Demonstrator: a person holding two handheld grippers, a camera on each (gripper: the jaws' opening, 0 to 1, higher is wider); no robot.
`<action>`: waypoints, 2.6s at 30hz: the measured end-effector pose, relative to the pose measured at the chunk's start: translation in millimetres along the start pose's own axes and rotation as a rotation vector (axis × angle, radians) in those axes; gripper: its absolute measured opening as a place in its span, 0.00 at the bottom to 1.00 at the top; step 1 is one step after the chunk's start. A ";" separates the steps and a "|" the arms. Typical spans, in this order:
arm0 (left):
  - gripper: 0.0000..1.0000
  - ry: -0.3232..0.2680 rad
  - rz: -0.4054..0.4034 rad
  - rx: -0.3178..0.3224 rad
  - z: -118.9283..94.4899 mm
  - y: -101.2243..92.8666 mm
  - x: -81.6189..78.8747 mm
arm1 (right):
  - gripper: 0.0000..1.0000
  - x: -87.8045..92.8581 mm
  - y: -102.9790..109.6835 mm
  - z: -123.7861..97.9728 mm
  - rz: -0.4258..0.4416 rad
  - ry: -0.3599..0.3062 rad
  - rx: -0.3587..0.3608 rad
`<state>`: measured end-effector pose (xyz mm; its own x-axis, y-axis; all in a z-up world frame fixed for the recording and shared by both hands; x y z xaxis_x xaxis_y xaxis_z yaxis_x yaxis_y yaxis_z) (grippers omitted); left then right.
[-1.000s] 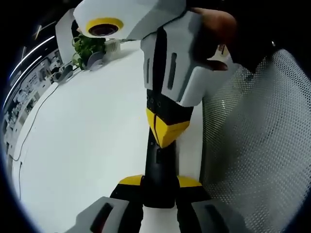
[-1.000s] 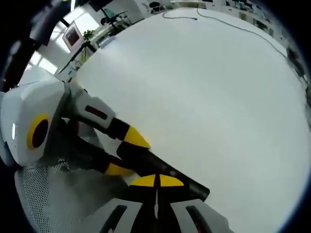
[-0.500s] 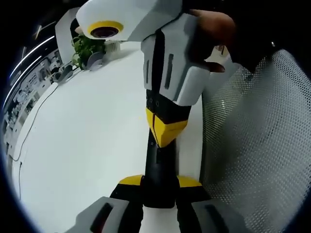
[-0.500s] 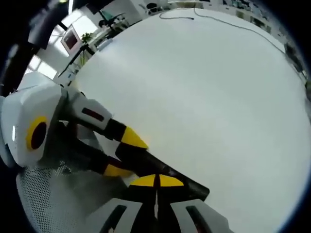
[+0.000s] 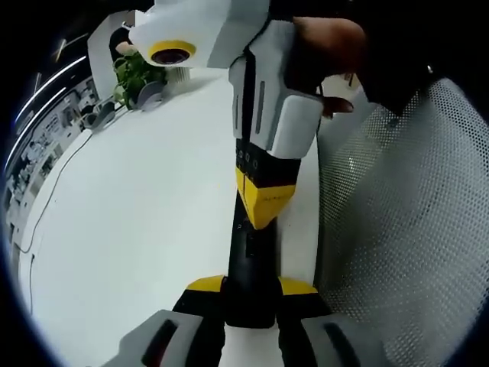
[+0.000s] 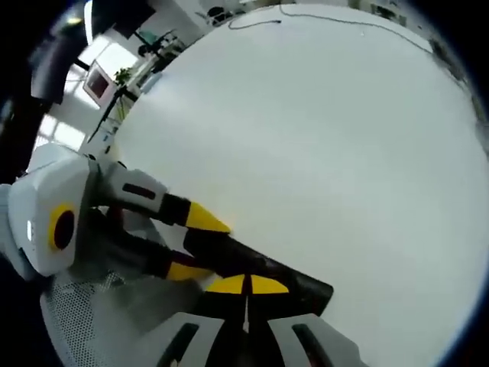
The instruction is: Press the specified remote control buttons in sequence, fully releasing each button before pressing the next.
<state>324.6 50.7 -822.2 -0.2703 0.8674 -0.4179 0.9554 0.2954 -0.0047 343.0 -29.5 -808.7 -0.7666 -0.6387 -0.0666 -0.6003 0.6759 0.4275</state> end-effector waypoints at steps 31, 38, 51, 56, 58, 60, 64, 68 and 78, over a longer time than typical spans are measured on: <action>0.25 0.007 0.013 0.003 0.2 0.7 -0.9 | 0.00 6.1 7.1 7.4 -0.052 0.045 0.040; 0.25 0.008 0.012 0.002 -0.1 0.7 -0.9 | 0.00 6.1 6.9 6.3 -0.014 0.040 0.010; 0.25 0.008 0.013 0.004 -0.1 0.8 -1.5 | 0.00 5.4 8.2 7.5 -0.073 0.058 0.057; 0.25 0.005 0.011 0.003 0.1 0.7 -1.2 | 0.00 2.2 7.5 3.5 -0.020 0.031 0.011; 0.25 0.004 0.012 0.003 0.4 0.9 -1.1 | 0.00 -2.3 8.7 -0.6 -0.022 -0.008 0.009; 0.25 0.003 0.012 0.004 0.2 0.8 -1.2 | 0.00 -5.5 8.9 -3.6 -0.025 -0.036 0.006; 0.25 0.002 0.012 0.004 0.1 0.6 -1.4 | 0.00 -11.7 11.3 -9.8 -0.040 -0.097 0.008; 0.25 -0.003 0.008 0.006 -0.1 0.6 -1.0 | 0.00 -12.8 11.3 -8.5 -0.035 -0.102 -0.004; 0.25 -0.008 0.005 0.009 0.1 0.8 -0.4 | 0.00 -10.7 9.0 2.1 0.011 -0.071 -0.050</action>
<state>325.5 50.5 -822.2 -0.2647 0.8656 -0.4250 0.9577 0.2877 -0.0105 345.4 -15.8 -806.0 -0.7885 -0.6024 -0.1242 -0.5807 0.6624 0.4733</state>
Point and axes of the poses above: the point that each gripper's makers call its tool centre point, and the gripper's own axes: z roughly forward along the fingers, y roughly to its left, x roughly out of its underside, the point moved 5 cm from there along -z, roughly backward along the fingers, and after that the axes turned 10 degrees about y, right-handed, at the moved point
